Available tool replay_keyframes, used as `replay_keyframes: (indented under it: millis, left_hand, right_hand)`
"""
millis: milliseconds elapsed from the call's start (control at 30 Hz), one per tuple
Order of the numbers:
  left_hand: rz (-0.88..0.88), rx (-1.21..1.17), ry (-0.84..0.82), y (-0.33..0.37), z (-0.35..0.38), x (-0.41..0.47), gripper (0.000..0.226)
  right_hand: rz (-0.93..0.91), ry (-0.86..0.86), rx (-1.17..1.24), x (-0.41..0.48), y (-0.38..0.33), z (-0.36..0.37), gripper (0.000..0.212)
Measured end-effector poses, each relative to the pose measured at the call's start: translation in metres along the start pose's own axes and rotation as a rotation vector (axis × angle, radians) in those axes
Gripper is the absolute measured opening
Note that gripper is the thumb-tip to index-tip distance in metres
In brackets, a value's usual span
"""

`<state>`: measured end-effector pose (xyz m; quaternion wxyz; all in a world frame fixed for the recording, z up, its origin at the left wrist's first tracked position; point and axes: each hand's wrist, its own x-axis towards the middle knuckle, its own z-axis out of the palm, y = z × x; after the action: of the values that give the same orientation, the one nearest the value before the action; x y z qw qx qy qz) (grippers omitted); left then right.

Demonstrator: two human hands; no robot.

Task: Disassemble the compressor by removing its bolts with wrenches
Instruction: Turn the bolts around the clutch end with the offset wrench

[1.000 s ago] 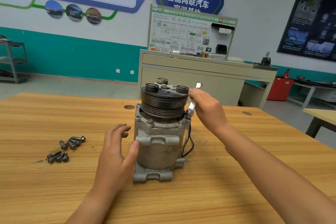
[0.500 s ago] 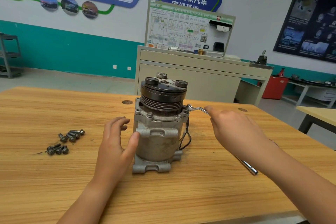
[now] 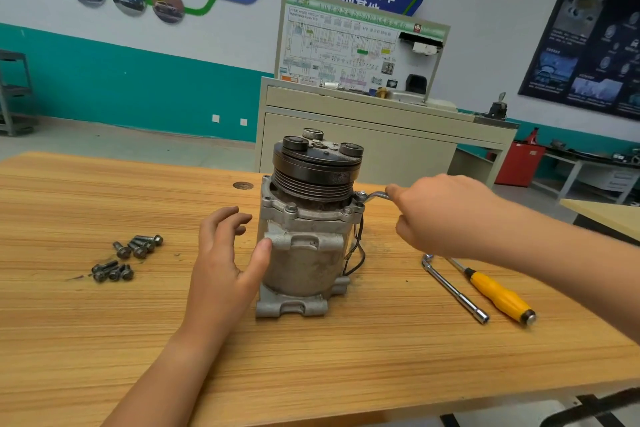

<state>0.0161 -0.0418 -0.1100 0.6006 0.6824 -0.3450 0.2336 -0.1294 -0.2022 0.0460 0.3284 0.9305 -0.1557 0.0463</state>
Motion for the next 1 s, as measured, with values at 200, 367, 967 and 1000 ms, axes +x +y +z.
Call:
replay_keyframes:
  millis: [200,367,967,1000]
  left_hand:
    - [0.013,0.043,0.031,0.0,0.0,0.001,0.057]
    - [0.011,0.067,0.057,0.002,0.0,0.0,0.061]
    - [-0.031,0.057,0.01,0.003,-0.001,0.001,0.062]
    - [-0.033,0.053,0.01,0.004,0.0,0.001,0.062]
  right_hand:
    - [-0.05,0.007,-0.183,0.011,0.014,0.013,0.051]
    - [-0.02,0.117,-0.176,0.033,0.02,0.034,0.031]
    - [0.167,0.559,0.582,0.009,0.021,0.044,0.024]
    - [0.167,0.467,0.481,0.0,0.019,0.045,0.024]
